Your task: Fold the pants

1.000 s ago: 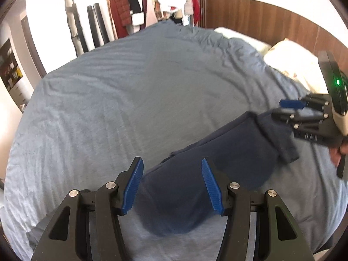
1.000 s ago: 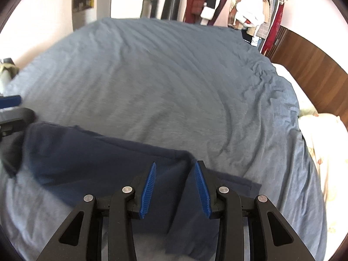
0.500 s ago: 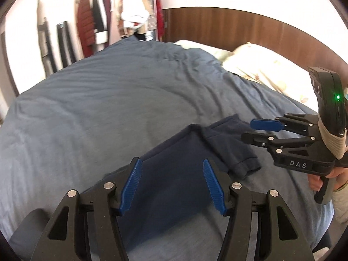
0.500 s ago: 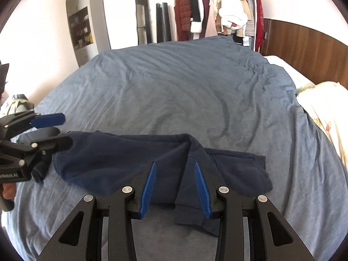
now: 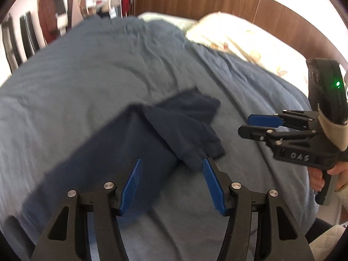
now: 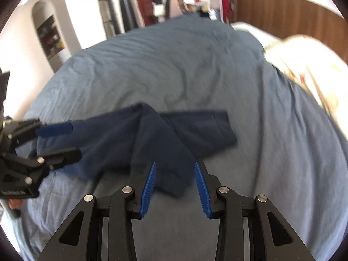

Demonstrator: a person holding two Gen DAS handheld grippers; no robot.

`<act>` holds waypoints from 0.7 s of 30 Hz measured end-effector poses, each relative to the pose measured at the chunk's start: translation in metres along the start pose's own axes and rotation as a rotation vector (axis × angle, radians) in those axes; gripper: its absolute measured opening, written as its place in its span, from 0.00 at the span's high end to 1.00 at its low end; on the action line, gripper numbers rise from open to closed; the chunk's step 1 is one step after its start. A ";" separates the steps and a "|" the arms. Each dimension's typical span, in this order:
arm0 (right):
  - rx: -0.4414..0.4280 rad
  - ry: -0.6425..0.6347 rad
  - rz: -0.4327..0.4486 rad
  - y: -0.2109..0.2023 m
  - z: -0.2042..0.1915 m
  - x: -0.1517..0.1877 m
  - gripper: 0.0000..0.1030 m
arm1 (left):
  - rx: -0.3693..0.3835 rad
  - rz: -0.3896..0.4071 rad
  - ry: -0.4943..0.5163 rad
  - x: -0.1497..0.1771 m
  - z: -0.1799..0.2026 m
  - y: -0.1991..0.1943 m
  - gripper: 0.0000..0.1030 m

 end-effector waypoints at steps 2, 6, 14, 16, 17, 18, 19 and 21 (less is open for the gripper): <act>-0.006 0.057 -0.037 0.001 0.013 0.010 0.64 | 0.020 -0.034 -0.036 0.009 0.007 0.012 0.46; -0.034 0.158 -0.083 0.008 0.028 0.034 0.64 | 0.051 -0.092 -0.111 0.020 0.015 0.034 0.50; -0.108 0.281 -0.103 0.032 0.032 0.053 0.66 | 0.059 -0.142 -0.240 0.021 0.012 0.068 0.53; -0.120 0.317 -0.104 0.039 0.032 0.053 0.67 | 0.055 -0.157 -0.248 0.022 0.009 0.074 0.55; -0.122 0.337 -0.108 0.043 0.033 0.053 0.67 | 0.055 -0.164 -0.255 0.022 0.007 0.077 0.56; -0.128 0.365 -0.111 0.047 0.034 0.053 0.69 | 0.055 -0.170 -0.261 0.022 0.006 0.079 0.56; -0.131 0.393 -0.110 0.051 0.035 0.053 0.70 | 0.061 -0.178 -0.269 0.022 0.004 0.082 0.57; -0.130 0.425 -0.112 0.057 0.037 0.052 0.70 | 0.072 -0.192 -0.272 0.020 0.002 0.087 0.59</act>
Point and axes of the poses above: each gripper's, at about its wrist camera, not at the fingertips, and y roughly the way its jaws point, z to its right, x to its underside, the point moved 4 cm from there along y, roughly the way its jaws point, and after that the axes turned 12 degrees about z, right-handed, at the moved point
